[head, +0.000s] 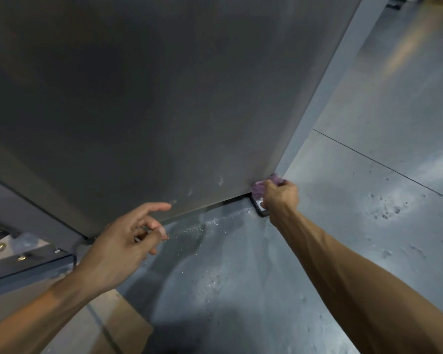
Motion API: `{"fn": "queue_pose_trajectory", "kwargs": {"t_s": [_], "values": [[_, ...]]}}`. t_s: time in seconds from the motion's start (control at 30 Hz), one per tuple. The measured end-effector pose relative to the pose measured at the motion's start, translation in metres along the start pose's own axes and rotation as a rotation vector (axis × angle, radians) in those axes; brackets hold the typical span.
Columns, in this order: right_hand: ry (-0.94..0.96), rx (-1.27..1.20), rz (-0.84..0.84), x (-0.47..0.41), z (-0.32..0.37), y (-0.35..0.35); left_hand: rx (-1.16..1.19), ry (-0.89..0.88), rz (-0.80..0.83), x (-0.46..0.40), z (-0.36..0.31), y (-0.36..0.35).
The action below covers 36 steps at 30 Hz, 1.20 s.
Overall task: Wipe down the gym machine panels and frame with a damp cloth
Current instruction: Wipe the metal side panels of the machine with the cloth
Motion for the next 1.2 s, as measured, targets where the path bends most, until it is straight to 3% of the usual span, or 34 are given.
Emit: {"fn": "queue_pose_trajectory", "kwargs": {"t_s": [0.17,0.37,0.5,0.77,0.83,1.0,1.07,1.2], "values": [[0.057,0.235,0.210,0.017,-0.003,-0.001,-0.029,-0.016,0.012,-0.004,-0.004,-0.008],[0.234,0.183,-0.055,-0.021,-0.002,0.044,-0.068,-0.048,0.002,-0.004,-0.009,-0.010],[0.323,0.327,-0.126,-0.015,0.017,0.044,-0.044,-0.025,0.008,-0.002,0.004,-0.002],[0.642,0.520,0.186,0.026,-0.008,0.006,-0.021,-0.025,-0.005,-0.001,0.002,0.000],[0.617,0.508,0.132,0.015,-0.009,0.015,-0.016,-0.026,0.004,-0.002,0.003,-0.001],[0.217,0.247,-0.144,-0.047,-0.022,0.050,-0.003,-0.037,-0.013,-0.001,0.004,0.003],[0.209,0.187,-0.108,-0.029,-0.009,0.045,-0.006,-0.034,-0.018,-0.001,0.005,0.003],[0.385,0.155,0.092,0.018,0.003,0.015,-0.012,-0.034,0.011,0.000,0.007,0.001]]}}
Point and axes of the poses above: each hand's wrist, its own x-axis away from the middle knuckle, its own y-axis out of the back of the hand, z = x × y, the point moved 3 cm from there along -x, towards the middle knuckle, and after that the axes turned 9 degrees about -z, right-handed, at the moved point
